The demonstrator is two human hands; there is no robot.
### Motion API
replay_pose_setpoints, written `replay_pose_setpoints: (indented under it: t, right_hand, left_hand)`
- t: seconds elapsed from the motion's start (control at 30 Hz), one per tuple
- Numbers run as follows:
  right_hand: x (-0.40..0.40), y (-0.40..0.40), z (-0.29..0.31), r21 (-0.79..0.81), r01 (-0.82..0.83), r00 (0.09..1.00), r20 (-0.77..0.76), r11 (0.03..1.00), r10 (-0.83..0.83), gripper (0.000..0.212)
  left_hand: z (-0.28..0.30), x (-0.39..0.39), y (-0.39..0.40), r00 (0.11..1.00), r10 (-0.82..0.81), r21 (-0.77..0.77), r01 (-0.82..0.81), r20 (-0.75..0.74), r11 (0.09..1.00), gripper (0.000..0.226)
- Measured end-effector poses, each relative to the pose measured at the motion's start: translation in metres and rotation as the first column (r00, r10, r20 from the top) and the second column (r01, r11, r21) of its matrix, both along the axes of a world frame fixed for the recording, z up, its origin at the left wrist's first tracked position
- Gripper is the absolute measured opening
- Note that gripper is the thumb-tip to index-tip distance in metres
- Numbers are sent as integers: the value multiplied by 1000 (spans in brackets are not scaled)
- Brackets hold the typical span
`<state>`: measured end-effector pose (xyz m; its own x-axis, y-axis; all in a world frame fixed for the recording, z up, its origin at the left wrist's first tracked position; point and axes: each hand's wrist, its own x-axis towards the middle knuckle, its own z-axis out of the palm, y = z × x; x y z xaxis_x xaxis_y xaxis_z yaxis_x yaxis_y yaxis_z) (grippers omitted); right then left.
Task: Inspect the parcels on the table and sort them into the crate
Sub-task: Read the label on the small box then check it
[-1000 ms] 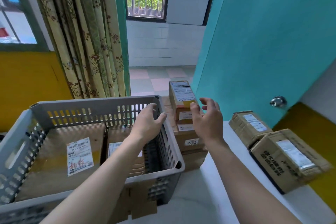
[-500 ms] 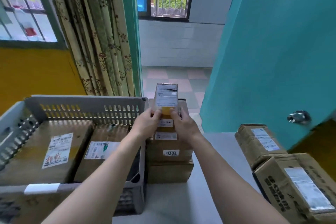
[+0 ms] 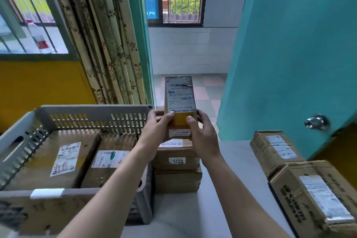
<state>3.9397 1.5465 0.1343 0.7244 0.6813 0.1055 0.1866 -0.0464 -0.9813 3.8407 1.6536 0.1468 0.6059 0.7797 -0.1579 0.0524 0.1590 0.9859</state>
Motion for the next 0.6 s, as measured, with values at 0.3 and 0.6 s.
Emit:
replay_pose_setpoints:
  t: [0.3,0.6]
  right_hand:
    - [-44,-50,29,50,-22,994,-110,999,28,29]
    - [-123,-96,38,48,32,993,-116,998,-26,36]
  left_hand:
    - [24,-55,-54,992,-77,46,72,99,996,48]
    - [30,-131,-86,979,-198,44,196,46,980,39]
